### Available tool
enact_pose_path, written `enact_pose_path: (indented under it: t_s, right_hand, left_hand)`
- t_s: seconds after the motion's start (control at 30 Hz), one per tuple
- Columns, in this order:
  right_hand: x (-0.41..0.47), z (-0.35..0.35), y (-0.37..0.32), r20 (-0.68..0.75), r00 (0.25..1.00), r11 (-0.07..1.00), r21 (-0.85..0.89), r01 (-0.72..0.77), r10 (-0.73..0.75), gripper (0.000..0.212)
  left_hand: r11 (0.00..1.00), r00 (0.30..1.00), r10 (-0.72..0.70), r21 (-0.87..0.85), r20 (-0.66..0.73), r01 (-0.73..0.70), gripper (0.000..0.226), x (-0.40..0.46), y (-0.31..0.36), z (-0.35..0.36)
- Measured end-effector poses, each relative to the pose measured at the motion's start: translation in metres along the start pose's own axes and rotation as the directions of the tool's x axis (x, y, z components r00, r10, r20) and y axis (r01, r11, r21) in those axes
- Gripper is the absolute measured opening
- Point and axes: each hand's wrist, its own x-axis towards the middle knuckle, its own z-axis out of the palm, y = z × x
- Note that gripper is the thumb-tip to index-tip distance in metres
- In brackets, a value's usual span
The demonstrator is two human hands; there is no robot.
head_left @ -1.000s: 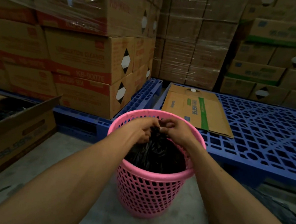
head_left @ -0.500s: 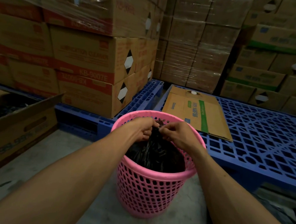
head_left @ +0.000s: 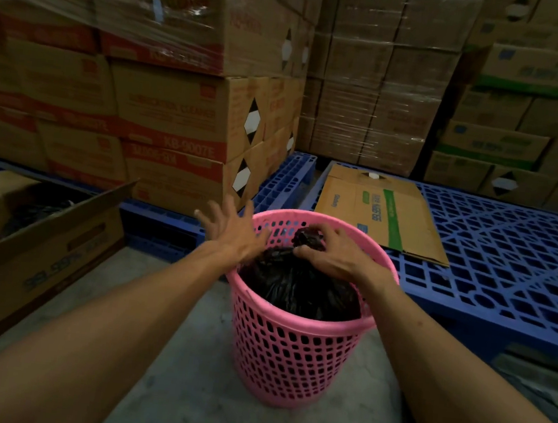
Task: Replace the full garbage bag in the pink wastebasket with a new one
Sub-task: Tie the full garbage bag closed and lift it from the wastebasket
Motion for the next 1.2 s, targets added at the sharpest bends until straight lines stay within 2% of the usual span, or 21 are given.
enact_pose_path:
  t_s: [0.1, 0.17, 0.23, 0.33, 0.43, 0.73, 0.87, 0.97, 1.03, 1.13, 1.2]
  right_hand:
    - [-0.002, 0.010, -0.009, 0.045, 0.996, 0.977, -0.201, -0.072, 0.082, 0.088]
    - [0.002, 0.026, -0.010, 0.087, 0.985, 0.927, -0.359, -0.107, 0.148, 0.093]
    - [0.007, 0.041, -0.010, 0.134, 0.973, 0.904, -0.412, -0.115, 0.185, 0.085]
    - [0.013, 0.049, -0.008, 0.109, 0.985, 0.926, -0.368, -0.088, 0.137, 0.057]
    - [0.015, 0.048, -0.002, 0.030, 0.997, 0.938, -0.344, -0.051, 0.065, 0.042]
    - [0.010, 0.010, -0.008, -0.234, 0.961, 0.980, -0.168, 0.111, -0.149, 0.025]
    - [0.016, -0.026, -0.039, -0.372, 0.922, 0.994, -0.032, 0.102, -0.106, 0.025]
    - [0.017, -0.047, -0.054, -0.372, 0.923, 0.994, -0.074, 0.083, -0.104, 0.027]
    - [0.015, -0.058, -0.056, -0.315, 0.946, 0.994, -0.098, 0.043, -0.072, 0.026]
    - [0.017, -0.081, -0.061, -0.247, 0.968, 0.989, -0.146, 0.008, -0.045, 0.028]
    - [0.021, -0.104, -0.072, -0.225, 0.974, 0.991, -0.137, -0.003, -0.028, 0.031]
  left_hand:
    - [0.981, 0.967, -0.030, -0.176, 0.252, 0.076, 0.085, -0.004, -0.015, 0.013]
    - [0.964, 0.959, -0.006, -0.253, 0.282, 0.080, 0.088, -0.006, -0.017, 0.018]
    - [0.968, 0.966, -0.018, -0.236, 0.258, 0.081, 0.089, -0.005, -0.018, 0.019]
    - [0.974, 0.974, -0.027, -0.211, 0.226, 0.076, 0.088, -0.007, -0.017, 0.019]
    - [0.976, 0.978, -0.033, -0.204, 0.205, 0.076, 0.084, -0.010, -0.017, 0.018]
    - [0.971, 0.980, -0.061, -0.216, 0.190, 0.103, 0.084, -0.010, -0.014, 0.015]
    - [0.961, 0.987, -0.025, -0.267, 0.161, 0.068, 0.074, -0.010, -0.006, 0.015]
    - [0.962, 0.978, -0.027, -0.261, 0.206, 0.082, 0.078, -0.011, 0.000, 0.012]
    - [0.977, 0.968, -0.035, -0.197, 0.249, 0.086, 0.085, -0.010, 0.000, 0.002]
    - [0.997, 0.982, 0.040, -0.066, 0.184, -0.028, 0.090, 0.002, -0.008, -0.039]
    - [0.995, 0.982, 0.095, -0.005, 0.165, -0.095, 0.084, 0.011, -0.014, -0.079]
